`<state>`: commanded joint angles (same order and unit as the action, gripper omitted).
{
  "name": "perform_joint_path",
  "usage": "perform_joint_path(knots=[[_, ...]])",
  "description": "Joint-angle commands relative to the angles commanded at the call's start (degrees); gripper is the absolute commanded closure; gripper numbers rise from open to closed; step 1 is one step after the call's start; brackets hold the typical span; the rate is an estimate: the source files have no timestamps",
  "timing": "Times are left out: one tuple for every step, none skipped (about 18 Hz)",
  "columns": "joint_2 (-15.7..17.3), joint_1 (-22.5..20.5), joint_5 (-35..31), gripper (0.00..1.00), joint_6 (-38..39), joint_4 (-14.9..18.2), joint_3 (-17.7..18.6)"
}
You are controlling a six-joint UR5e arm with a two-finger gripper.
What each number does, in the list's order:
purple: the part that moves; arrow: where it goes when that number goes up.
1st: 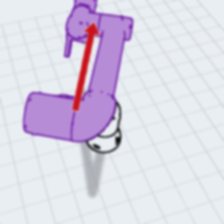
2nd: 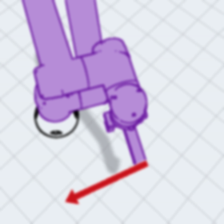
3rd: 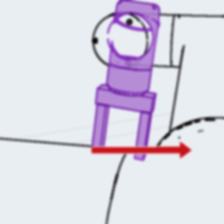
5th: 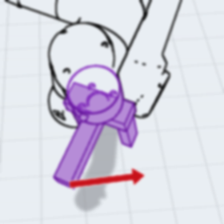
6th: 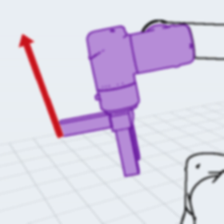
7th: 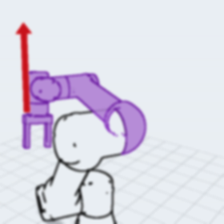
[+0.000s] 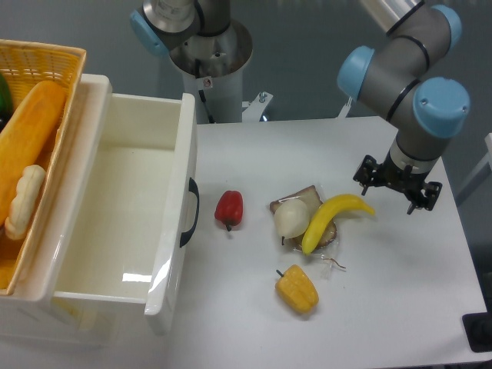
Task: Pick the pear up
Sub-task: 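Move the open gripper over the pale pear beside the banana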
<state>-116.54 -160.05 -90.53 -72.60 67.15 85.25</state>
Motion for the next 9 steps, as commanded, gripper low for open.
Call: perform_joint_path(knots=[[0.1,0.1,0.0,0.00,0.3,0.0,0.1],[0.1,0.1,0.0,0.00,0.4,0.0,0.2],[0.1,0.2,0.1,0.00,0.4,0.0,0.3],[0.3,0.4,0.1,0.00,0.5,0.1,0.5],[0.6,0.6,0.1,0.00,1.1,0.0,1.2],[1.3,1.0,0.2,0.00,2.9,0.0,2.5],[1.5,1.1,0.3,0.00,5.1,0.0,3.8],[1.6,1.2,0.4,0.00,6.8,0.0,4.5],[2.2,1.8,0.4,0.00,8.1,0.0,5.2]])
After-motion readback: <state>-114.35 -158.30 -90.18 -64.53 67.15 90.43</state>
